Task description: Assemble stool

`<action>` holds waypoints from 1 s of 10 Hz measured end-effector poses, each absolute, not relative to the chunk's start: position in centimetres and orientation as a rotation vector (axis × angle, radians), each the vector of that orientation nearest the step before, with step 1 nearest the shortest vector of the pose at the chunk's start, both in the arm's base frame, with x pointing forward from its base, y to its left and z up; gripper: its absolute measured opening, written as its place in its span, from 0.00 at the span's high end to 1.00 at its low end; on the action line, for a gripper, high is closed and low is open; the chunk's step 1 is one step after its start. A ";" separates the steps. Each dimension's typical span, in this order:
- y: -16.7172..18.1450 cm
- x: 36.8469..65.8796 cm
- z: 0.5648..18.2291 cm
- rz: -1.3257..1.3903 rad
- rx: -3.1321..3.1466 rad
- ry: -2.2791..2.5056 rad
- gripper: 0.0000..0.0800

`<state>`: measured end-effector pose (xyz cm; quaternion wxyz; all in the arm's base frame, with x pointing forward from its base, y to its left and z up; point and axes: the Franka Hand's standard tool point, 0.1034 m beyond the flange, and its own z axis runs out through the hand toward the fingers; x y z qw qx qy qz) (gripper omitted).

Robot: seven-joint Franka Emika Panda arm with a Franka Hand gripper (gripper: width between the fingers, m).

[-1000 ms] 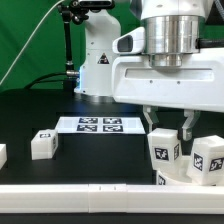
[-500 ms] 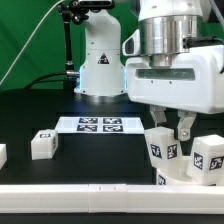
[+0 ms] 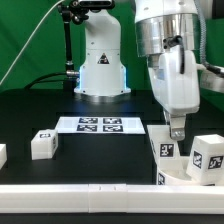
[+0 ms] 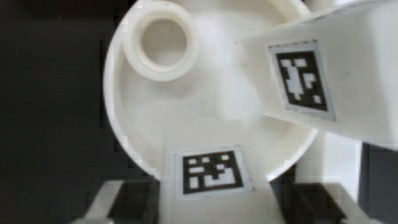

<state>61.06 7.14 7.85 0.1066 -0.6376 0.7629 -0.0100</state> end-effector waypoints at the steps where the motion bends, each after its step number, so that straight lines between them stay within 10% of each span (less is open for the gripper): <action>1: 7.3 61.0 7.8 -0.009 -1.776 2.319 0.57; 10: 7.7 61.0 7.8 0.092 -1.190 2.640 0.57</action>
Offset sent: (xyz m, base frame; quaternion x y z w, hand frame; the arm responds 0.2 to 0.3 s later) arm -0.0029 0.0030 -0.0038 0.0111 -0.0056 0.2528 0.9674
